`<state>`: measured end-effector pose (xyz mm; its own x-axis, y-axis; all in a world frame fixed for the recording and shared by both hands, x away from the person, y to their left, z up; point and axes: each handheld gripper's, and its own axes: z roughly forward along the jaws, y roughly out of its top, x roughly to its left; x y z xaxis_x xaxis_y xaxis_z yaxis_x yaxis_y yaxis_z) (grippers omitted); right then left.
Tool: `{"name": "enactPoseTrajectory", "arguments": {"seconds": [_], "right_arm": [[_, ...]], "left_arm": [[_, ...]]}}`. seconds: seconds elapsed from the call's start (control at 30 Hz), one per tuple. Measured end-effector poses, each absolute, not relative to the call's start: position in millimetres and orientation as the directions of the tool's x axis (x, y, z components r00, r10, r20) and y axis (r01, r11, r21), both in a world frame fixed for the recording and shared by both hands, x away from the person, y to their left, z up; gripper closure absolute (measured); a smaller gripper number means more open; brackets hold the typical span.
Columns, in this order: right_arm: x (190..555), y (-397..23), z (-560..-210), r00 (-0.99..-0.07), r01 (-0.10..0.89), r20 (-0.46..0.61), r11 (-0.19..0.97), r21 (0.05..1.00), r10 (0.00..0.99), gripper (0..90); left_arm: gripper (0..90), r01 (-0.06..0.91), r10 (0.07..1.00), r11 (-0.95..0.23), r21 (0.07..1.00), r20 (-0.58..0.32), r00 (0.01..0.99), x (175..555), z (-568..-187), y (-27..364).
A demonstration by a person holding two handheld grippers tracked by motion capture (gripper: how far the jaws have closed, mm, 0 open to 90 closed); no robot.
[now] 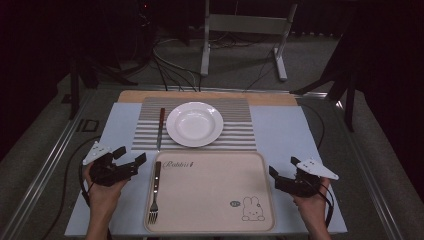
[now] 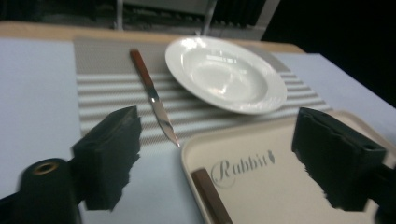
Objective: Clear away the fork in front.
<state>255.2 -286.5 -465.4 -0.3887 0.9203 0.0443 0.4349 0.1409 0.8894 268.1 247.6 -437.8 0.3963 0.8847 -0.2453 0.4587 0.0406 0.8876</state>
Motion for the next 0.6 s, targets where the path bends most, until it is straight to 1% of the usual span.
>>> {"name": "enactPoseTrajectory", "arguments": {"seconds": [0.13, 0.27, 0.6], "right_arm": [[251, -290, -465, -0.39, 0.425, 0.046, 0.135, 0.895, 0.92, 12.8], [247, -292, -466, -0.389, 0.422, 0.049, 0.131, 0.897, 0.92, 12.5], [239, -302, -468, -0.374, 0.401, 0.048, 0.114, 0.909, 0.926, 12.4]], "left_arm": [[7.4, 0.422, 0.891, 0.048, 0.905, -0.23, 0.393, 264, -430, 251], [1.6, 0.399, 0.894, 0.043, 0.916, -0.213, 0.394, 262, -426, 254], [0.1, 0.362, 0.899, 0.023, 0.932, -0.178, 0.399, 257, -424, 256]]}}
